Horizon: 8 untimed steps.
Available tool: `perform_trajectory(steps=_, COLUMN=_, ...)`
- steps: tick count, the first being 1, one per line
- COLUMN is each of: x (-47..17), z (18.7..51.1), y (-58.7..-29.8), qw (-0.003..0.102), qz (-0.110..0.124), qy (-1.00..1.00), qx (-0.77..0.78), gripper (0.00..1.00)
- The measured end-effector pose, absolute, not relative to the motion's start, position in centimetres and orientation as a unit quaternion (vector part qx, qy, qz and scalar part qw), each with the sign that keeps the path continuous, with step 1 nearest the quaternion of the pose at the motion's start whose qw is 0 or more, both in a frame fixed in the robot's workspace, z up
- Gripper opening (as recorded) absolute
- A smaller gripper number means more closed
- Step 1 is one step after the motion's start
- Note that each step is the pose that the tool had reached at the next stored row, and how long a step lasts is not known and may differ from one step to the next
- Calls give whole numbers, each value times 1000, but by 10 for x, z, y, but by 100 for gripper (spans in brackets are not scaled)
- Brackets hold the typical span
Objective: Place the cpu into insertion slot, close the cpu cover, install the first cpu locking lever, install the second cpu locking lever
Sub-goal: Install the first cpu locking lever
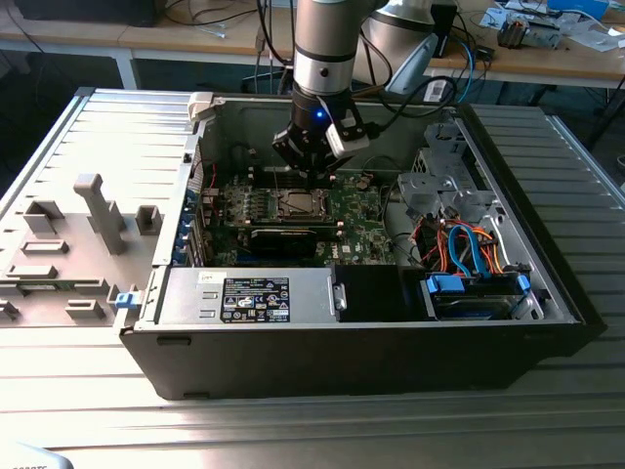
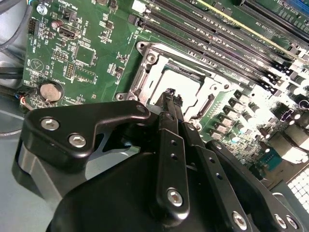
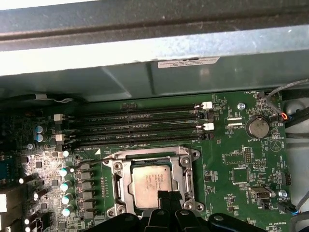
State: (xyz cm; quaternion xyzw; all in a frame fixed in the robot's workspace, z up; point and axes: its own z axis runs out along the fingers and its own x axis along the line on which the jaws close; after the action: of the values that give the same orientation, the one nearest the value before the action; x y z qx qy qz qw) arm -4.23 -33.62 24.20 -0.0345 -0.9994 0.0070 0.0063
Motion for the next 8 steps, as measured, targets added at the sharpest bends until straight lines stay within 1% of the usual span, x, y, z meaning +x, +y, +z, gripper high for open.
perform_trajectory(steps=8, x=-42, z=242, y=-336, qw=6, qz=5, qy=-1000, qx=-6, gripper=11)
